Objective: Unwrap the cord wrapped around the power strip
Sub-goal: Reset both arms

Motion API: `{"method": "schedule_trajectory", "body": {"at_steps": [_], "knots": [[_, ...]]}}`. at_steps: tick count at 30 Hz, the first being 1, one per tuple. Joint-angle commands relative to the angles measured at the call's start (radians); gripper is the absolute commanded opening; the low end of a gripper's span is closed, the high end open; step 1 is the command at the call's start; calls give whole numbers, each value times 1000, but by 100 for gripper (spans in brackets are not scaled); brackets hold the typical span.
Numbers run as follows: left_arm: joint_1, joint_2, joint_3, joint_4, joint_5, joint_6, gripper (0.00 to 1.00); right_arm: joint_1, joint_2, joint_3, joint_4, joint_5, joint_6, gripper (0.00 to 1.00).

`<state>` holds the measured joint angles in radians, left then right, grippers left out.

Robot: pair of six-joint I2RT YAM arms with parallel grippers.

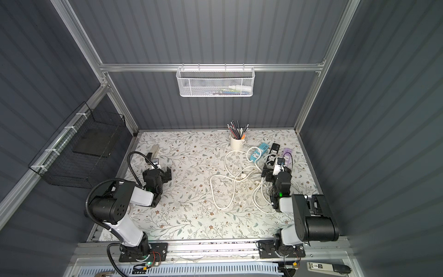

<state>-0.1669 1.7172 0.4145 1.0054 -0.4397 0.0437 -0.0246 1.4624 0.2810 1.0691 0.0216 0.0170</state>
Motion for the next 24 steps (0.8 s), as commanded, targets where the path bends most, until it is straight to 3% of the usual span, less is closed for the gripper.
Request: {"method": "schedule_trajectory", "body": {"at_steps": [1, 3, 11, 24], "knots": [[18, 2, 29, -31, 34, -18, 100, -22, 0, 24, -43, -64, -3, 99], [18, 2, 29, -30, 36, -19, 100, -22, -2, 42, -87, 8, 32, 99], [20, 2, 27, -28, 36, -21, 100, -24, -2, 35, -72, -55, 10, 99], [20, 4, 28, -28, 36, -22, 100, -25, 2, 42, -85, -57, 8, 99]]}}
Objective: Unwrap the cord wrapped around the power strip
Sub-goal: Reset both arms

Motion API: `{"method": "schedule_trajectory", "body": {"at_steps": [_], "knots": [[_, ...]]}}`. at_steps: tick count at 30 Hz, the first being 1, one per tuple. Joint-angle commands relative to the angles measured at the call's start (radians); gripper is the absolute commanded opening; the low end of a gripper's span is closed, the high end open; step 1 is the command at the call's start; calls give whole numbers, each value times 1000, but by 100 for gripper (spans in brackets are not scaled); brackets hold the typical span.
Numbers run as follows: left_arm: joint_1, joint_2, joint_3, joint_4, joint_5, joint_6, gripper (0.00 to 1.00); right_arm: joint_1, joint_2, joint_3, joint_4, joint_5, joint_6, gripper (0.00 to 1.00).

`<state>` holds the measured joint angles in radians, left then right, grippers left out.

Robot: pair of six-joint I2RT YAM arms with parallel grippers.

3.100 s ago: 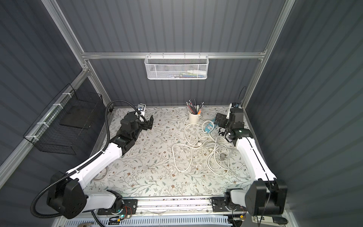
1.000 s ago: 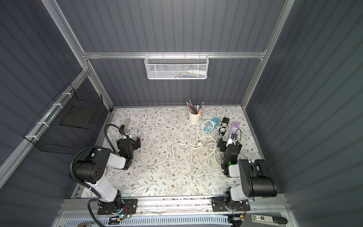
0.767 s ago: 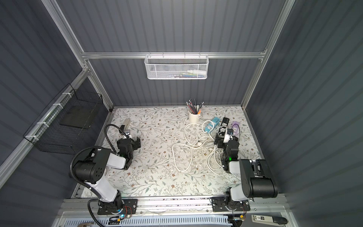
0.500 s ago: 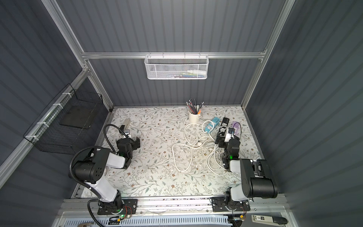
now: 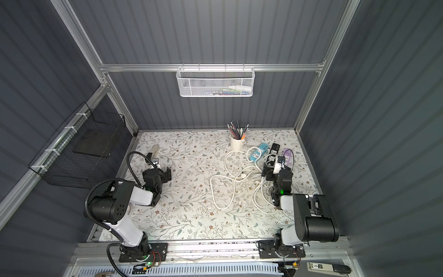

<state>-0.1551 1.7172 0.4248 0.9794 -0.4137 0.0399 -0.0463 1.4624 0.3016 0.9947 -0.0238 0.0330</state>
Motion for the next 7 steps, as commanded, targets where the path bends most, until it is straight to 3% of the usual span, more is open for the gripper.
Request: {"method": "schedule_trajectory", "body": {"at_steps": [1, 7], "knots": [[8, 4, 18, -2, 10, -17, 100, -5, 8, 36, -32, -18, -6, 99], [8, 4, 19, -3, 12, -18, 100, -19, -5, 28, -28, -38, 2, 99]]}}
